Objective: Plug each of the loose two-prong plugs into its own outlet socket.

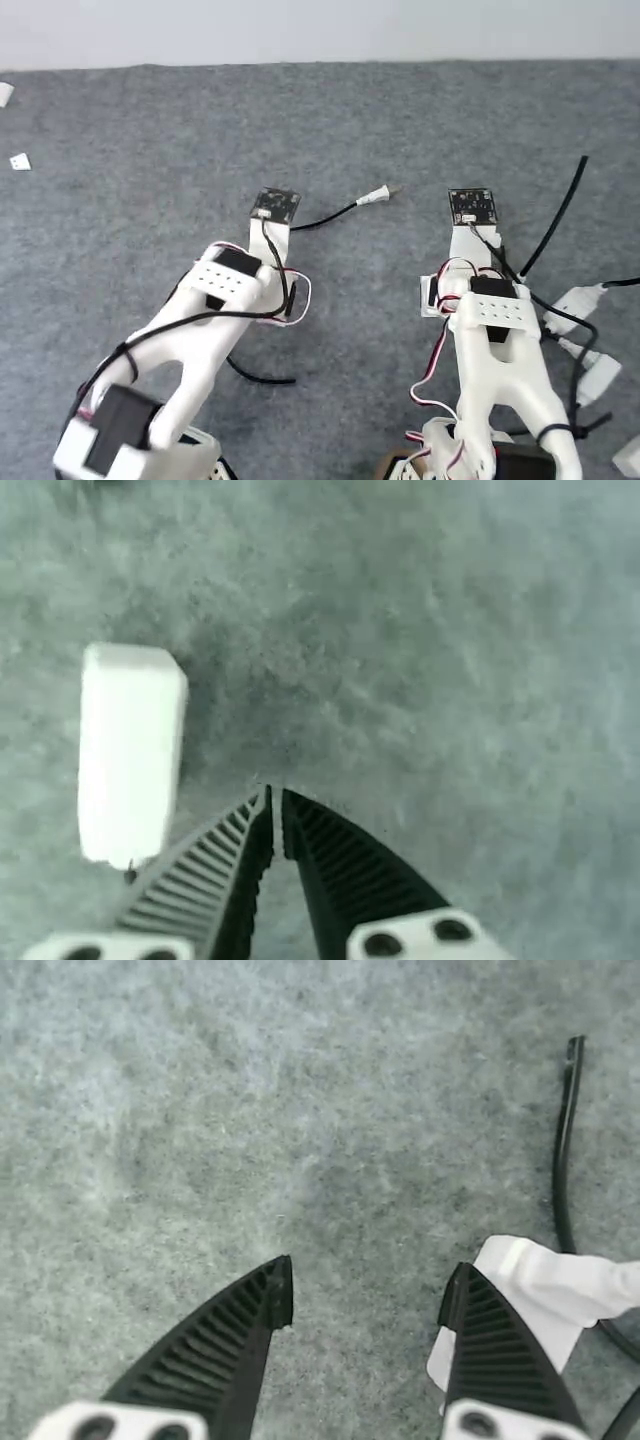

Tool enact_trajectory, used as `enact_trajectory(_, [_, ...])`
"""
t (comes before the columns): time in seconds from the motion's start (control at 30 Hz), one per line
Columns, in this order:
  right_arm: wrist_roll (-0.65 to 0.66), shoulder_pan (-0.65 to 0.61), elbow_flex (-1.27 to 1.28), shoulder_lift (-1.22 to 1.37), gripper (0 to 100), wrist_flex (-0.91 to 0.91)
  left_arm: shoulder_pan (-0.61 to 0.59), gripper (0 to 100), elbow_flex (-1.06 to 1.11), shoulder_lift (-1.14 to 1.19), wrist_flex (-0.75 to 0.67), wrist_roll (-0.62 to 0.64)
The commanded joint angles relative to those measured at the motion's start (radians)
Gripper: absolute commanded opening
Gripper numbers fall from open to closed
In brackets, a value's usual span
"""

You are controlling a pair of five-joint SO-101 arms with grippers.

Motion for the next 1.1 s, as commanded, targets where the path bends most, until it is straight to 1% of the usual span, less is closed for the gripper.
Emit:
enact_trajectory(0.0, [0.012, -0.001, -0.003, -0.044, 24.1, -0.007, -0.005, 2, 0.016, -0.272, 0.048, -0.072])
enact_trajectory(0.07, [0.012, -0.001, -0.003, -0.044, 24.1, -0.007, -0.049, 2, 0.073, -0.437, 0.048, -0.071])
enact_trajectory(0.13, [0.012, -0.001, -0.003, -0.042, 24.1, -0.007, -0.149, 2, 0.117, -0.560, 0.044, -0.068])
enact_trajectory(0.2, [0.012, -0.001, -0.003, -0.041, 24.1, -0.008, -0.229, 6, 0.124, -0.574, 0.046, -0.068])
enact_trajectory(0.27, [0.012, -0.004, -0.003, -0.038, 24.1, -0.012, -0.255, 12, 0.124, -0.516, 0.046, -0.068])
enact_trajectory(0.37, [0.012, -0.007, -0.003, -0.036, 24.1, -0.012, -0.255, 19, 0.099, -0.365, 0.040, -0.069])
enact_trajectory(0.43, [0.012, -0.004, -0.003, -0.036, 24.1, -0.012, -0.262, 20, 0.045, -0.261, 0.032, -0.071])
enact_trajectory(0.53, [0.012, -0.002, -0.003, -0.036, 24.1, -0.010, -0.278, 19, -0.051, -0.095, 0.012, -0.069])
enact_trajectory(0.67, [0.012, -0.002, -0.003, -0.036, 24.1, -0.012, -0.276, 11, -0.153, 0.083, 0.014, -0.069])
enact_trajectory(0.77, [0.012, -0.002, -0.003, -0.036, 24.1, -0.012, -0.269, 5, -0.183, 0.121, 0.011, -0.069])
enact_trajectory(0.83, [0.012, -0.002, -0.003, -0.036, 24.1, -0.012, -0.235, 1, -0.183, 0.120, 0.011, -0.071])
enact_trajectory(0.97, [0.012, -0.002, -0.003, -0.039, 24.1, -0.012, -0.124, 1, -0.150, 0.123, -0.005, -0.071])
enact_trajectory(1.07, [0.012, -0.002, -0.003, -0.042, 24.1, -0.007, -0.083, 1, -0.113, 0.130, -0.051, -0.066])
